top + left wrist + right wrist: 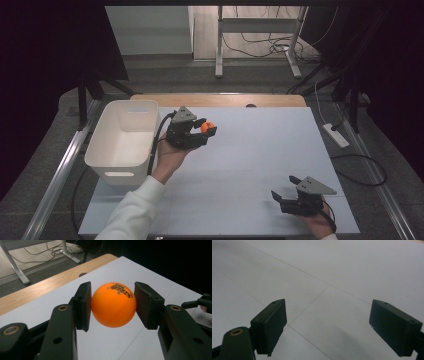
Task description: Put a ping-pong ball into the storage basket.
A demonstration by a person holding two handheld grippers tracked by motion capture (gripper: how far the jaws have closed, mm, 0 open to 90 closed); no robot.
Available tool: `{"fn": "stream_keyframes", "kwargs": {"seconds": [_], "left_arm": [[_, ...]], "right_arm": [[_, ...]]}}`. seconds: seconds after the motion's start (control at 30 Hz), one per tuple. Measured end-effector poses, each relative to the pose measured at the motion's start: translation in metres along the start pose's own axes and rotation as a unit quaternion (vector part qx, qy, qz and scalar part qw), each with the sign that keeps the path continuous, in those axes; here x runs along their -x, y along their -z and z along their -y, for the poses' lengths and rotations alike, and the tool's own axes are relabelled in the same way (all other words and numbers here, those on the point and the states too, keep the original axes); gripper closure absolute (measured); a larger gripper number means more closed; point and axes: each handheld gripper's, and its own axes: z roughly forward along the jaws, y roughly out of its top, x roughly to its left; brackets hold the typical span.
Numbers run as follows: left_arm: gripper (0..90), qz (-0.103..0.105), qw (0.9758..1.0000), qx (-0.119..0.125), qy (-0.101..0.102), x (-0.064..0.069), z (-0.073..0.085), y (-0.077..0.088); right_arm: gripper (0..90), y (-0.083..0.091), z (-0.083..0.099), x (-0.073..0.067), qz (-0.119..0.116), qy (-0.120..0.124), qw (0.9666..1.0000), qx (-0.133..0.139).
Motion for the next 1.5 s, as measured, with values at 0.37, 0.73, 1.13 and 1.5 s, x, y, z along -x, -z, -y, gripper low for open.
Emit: {"fn": "stream_keyframes", "kwargs": {"seconds": [0.37,0.73,1.13,1.5], "left_arm": [[50.3,-0.005,1.0,0.008,0.0,-0.002,-0.002,0.009],[50.3,-0.011,0.9998,0.019,0.001,-0.004,-0.003,0.017],[50.3,-0.024,0.9992,0.031,0.003,-0.012,-0.008,0.032],[50.3,-0.036,0.9986,0.039,0.008,-0.019,-0.007,0.042]], "right_arm": [[14.7,0.0,0.0,0.0,0.0,0.0,1.0,-0.001],[14.7,0.0,0.0,0.0,0.0,0.0,1.0,0.001],[14.7,0.0,0.0,0.0,0.0,0.0,1.0,0.0],[14.7,0.0,0.0,0.0,0.001,0.0,1.0,0.001]]}}
